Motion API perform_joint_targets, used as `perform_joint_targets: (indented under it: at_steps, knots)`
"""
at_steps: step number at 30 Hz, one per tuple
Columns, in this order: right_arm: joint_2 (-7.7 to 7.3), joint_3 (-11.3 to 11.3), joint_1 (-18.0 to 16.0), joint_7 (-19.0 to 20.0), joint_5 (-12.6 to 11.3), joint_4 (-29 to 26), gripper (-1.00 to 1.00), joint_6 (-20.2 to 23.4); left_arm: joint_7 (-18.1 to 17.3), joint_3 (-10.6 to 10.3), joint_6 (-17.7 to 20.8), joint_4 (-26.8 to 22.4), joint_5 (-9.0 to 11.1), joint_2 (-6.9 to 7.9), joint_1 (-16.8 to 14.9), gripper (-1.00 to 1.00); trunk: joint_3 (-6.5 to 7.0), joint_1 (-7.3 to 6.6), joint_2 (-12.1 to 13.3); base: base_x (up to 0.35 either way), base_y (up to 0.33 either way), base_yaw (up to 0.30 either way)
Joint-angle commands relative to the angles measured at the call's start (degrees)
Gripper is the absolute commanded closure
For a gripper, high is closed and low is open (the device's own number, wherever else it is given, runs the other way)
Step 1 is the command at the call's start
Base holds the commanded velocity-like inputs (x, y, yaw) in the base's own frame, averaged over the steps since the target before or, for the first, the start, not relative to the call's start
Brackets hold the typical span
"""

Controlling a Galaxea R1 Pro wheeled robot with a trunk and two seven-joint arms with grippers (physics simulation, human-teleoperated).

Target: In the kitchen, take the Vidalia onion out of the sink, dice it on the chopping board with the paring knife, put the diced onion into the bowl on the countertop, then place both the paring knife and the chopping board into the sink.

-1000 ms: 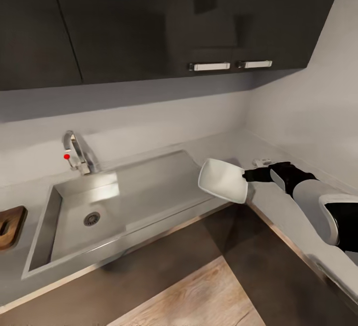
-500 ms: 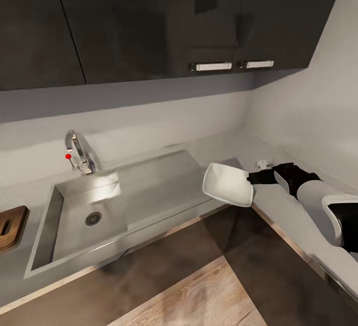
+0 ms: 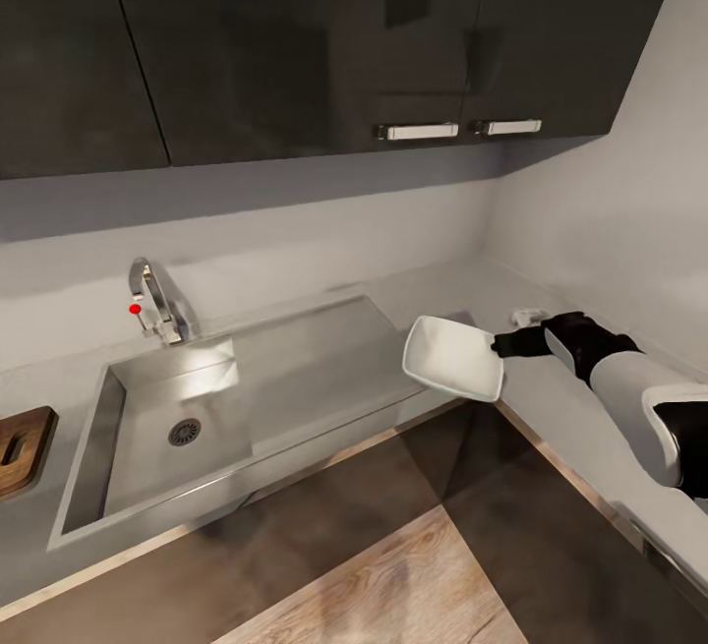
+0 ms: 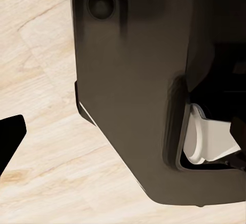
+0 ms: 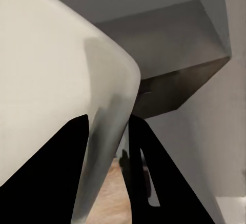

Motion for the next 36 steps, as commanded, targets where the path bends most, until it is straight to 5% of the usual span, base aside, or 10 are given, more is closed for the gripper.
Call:
perform_joint_targets:
  at_steps: [1, 2, 3, 21, 36]
  knots:
    - [0.0, 0.17, -0.03, 0.34, 0.4, -0.45, 1.0, 0.49, -0.3, -0.44, -0.45, 0.31, 0.61, -0.03, -0.13, -1.0, -0.11, 0.03, -0.12, 0.0, 0.0, 0.0]
    - [0.02, 0.17, -0.03, 0.33, 0.4, -12.99, 1.0, 14.7, -0.3, -0.44, -0.46, 0.31, 0.61, -0.03, -0.13, -1.0, -0.11, 0.03, -0.12, 0.0, 0.0, 0.0]
    - [0.05, 0.17, -0.03, 0.31, 0.4, -13.87, 1.0, 15.57, -0.3, -0.44, -0.46, 0.31, 0.61, -0.03, -0.13, -1.0, -0.11, 0.03, -0.12, 0.0, 0.0, 0.0]
    - [-0.01, 1.83, -0.03, -0.2, 0.39, -15.85, 1.0, 17.24, -0.3, -0.43, -0.38, 0.48, 0.61, -0.03, -0.13, -1.0, -0.11, 0.03, -0.12, -0.042, 0.0, 0.006]
    - [0.02, 1.92, -0.03, -0.16, 0.32, -18.31, 1.0, 20.41, -0.3, -0.41, -0.43, 0.48, 0.61, -0.03, -0.13, -1.0, -0.3, 0.03, -0.12, -0.28, 0.123, 0.255]
